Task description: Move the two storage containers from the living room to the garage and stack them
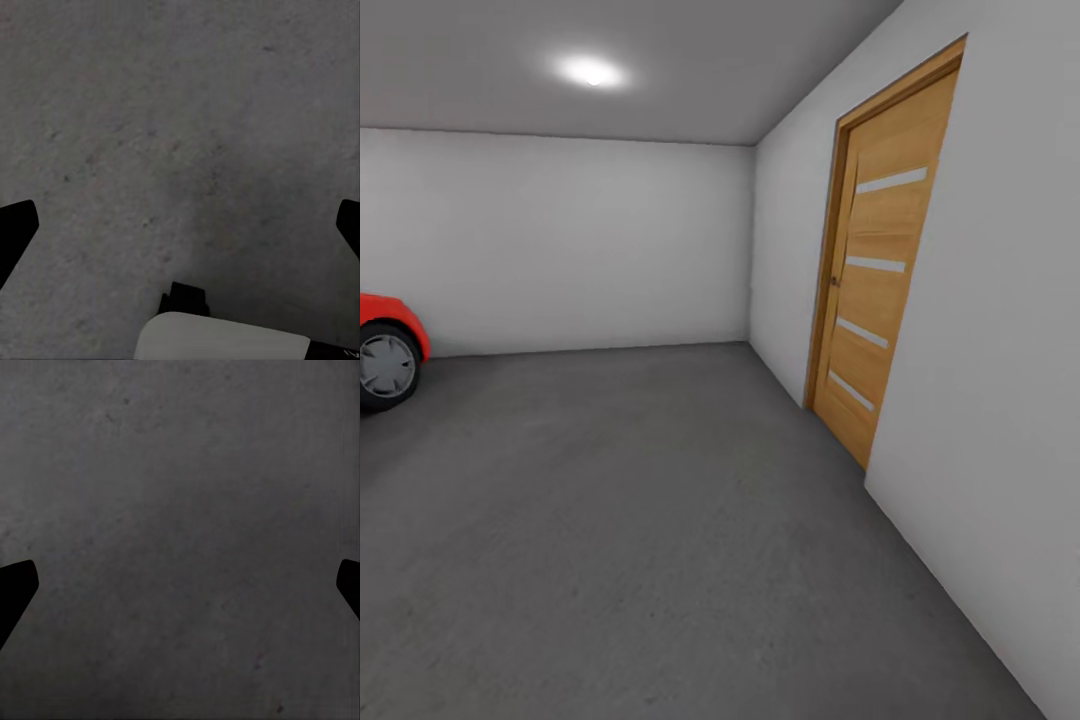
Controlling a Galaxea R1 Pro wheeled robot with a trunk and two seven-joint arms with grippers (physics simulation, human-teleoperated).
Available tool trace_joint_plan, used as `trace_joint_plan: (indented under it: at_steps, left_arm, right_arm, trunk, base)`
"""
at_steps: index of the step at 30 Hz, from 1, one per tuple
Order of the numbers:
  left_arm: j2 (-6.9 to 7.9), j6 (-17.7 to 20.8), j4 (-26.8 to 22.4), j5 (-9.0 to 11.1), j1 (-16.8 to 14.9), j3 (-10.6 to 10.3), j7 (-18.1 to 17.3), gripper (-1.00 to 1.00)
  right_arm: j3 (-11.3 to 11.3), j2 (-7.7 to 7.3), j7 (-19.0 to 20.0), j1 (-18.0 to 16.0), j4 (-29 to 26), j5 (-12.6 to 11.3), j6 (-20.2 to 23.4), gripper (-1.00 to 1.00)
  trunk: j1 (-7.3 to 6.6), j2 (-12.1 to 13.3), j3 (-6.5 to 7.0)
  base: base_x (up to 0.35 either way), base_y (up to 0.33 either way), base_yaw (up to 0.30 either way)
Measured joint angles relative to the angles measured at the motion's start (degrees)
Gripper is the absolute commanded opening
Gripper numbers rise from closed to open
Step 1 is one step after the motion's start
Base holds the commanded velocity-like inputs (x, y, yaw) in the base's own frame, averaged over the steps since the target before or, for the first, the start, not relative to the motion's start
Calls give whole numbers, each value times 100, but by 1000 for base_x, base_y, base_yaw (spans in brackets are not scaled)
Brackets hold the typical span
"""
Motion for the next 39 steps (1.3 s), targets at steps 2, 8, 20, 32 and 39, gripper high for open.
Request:
trace_joint_plan:
  at_steps: [2, 8, 20, 32, 39]
  left_arm:
    - [0, 0, 1, 0, 0, 0, 0, 100]
    - [-2, -4, -2, 0, 0, -1, 1, 100]
    - [2, -6, 2, 0, 0, 1, 1, 100]
    - [-2, -6, 1, 0, 0, -1, 1, 100]
    - [2, -5, 1, 0, -1, 0, 1, 100]
  right_arm:
    - [0, 0, 0, 0, 0, 0, 0, 100]
    - [0, 0, 0, 0, 0, 0, 0, 100]
    - [0, 0, 0, 0, 0, 0, 0, 100]
    - [0, 0, 0, 0, -1, 0, 0, 100]
    - [-1, 0, 0, 1, -2, 8, 1, 100]
  trunk:
    - [0, 0, 0]
    - [0, 0, 0]
    - [0, 0, 0]
    - [0, 0, 0]
    - [0, 0, 0]
  base:
    - [296, 195, -5]
    - [294, 197, -1]
    - [294, 197, 0]
    - [294, 197, -23]
    - [293, 197, -245]
